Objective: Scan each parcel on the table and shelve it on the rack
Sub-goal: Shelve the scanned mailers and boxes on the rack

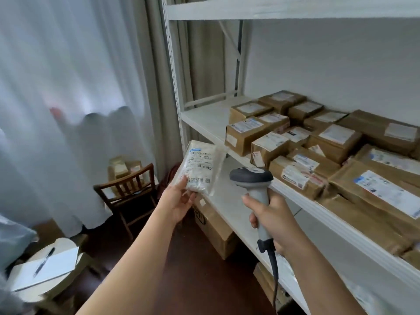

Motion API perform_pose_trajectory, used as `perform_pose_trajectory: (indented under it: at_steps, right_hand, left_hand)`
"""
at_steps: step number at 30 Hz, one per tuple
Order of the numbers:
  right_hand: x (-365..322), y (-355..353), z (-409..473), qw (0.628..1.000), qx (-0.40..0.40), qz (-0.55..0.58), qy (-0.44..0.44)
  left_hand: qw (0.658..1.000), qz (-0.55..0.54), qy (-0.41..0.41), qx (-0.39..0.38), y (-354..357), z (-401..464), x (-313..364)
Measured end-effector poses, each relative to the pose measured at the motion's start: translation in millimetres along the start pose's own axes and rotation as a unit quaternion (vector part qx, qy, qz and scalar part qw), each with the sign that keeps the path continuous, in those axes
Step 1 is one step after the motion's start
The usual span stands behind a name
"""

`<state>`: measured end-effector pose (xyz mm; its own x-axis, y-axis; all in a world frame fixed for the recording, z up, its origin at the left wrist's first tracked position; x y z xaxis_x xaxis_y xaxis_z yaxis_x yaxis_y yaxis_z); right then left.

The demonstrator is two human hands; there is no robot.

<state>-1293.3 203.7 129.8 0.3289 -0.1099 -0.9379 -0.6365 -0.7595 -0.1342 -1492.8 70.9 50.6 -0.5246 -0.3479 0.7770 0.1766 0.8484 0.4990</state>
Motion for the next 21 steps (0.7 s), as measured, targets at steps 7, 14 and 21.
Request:
perform_pose_trajectory:
  at_steps: [7,14,21]
  right_hand:
    - [-66.6,38.7,91.6,0.998,0.052,0.019,-0.005]
    - [-94.6,46.2,200.4,0.994,0.106,0.020,0.001]
    - [-124.0,41.3,295.8,0.994,0.101,0.019,0.023]
  left_hand:
    - [0.999,-0.037,-0.001,0.029,17.6,141.7,77.1]
    - [0.999,-0.022,-0.004,0.034,61.9,254.1,90.4]
    - [0.999,0.044,0.013,0.013,119.1,354.1,129.4]
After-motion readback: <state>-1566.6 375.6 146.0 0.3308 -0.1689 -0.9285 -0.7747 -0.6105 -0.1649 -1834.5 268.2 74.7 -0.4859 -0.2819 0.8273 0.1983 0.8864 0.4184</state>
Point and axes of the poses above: each hand's wrist, its own z-axis towards the middle knuckle, its own y-axis out of the palm, x = y × z, the point moved 6 cm from there along z, towards the middle knuckle, and after that the axes turned 8 degrees about y, right-handed, at the moved point
